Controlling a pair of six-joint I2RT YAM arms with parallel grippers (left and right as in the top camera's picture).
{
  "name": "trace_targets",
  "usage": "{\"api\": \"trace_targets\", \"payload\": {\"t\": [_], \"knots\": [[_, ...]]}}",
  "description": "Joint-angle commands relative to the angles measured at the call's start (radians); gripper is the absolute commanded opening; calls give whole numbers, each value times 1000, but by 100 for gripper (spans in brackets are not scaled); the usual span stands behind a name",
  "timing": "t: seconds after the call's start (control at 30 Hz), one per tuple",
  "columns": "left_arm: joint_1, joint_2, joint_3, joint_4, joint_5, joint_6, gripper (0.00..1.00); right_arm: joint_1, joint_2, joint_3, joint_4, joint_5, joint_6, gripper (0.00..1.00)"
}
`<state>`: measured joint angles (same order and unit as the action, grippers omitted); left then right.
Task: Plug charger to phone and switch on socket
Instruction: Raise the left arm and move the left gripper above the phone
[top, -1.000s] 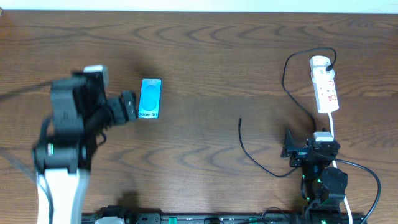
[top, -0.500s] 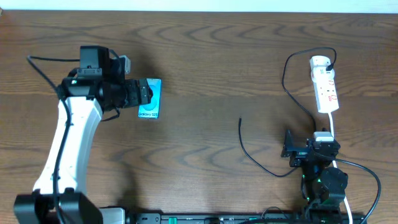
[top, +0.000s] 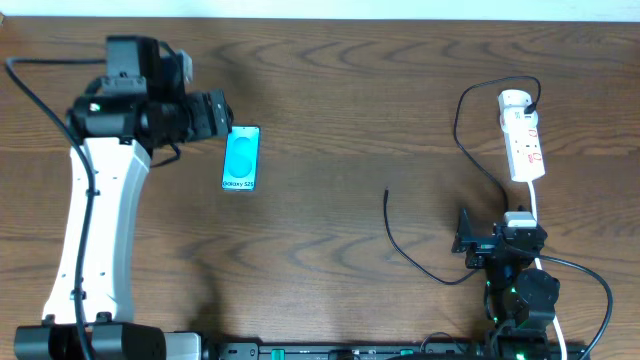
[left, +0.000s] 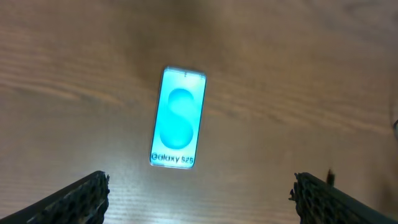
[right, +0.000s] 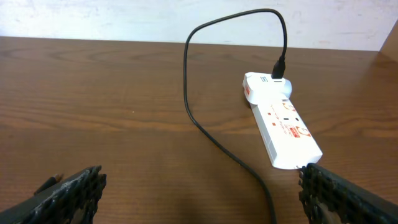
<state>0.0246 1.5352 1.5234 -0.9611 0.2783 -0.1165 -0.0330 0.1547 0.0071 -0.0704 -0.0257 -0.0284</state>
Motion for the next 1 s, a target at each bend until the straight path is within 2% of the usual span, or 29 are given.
{"api": "trace_targets", "payload": {"t": [0.0, 0.03, 0.07, 0.13, 0.17, 0.2, 0.4, 0.6, 0.97], "knots": [[2, 48, 116, -59, -29, -9, 87, 8, -6, -2, -5, 5, 17, 99], [2, 55, 131, -71, -29, -9, 82, 8, -6, -2, -5, 5, 17, 99], [2, 60, 141, -79, -29, -9, 71, 8, -6, -2, -5, 5, 17, 99], [2, 62, 143, -81, -29, -9, 62, 8, -6, -2, -5, 5, 17, 99], [2, 62, 143, -80, -29, -9, 89, 8, -6, -2, -5, 5, 17, 99], [2, 62, 143, -79, -29, -9, 98, 8, -6, -2, -5, 5, 17, 99], [2, 67, 143, -59, -38, -10, 98, 8, -6, -2, -5, 5, 17, 99], [-48, 109, 143, -73, -227, -53, 98, 8, -6, -2, -5, 5, 17, 99], [-122, 274, 143, -36, -269, -54, 98, 8, -6, -2, -5, 5, 17, 99]]}}
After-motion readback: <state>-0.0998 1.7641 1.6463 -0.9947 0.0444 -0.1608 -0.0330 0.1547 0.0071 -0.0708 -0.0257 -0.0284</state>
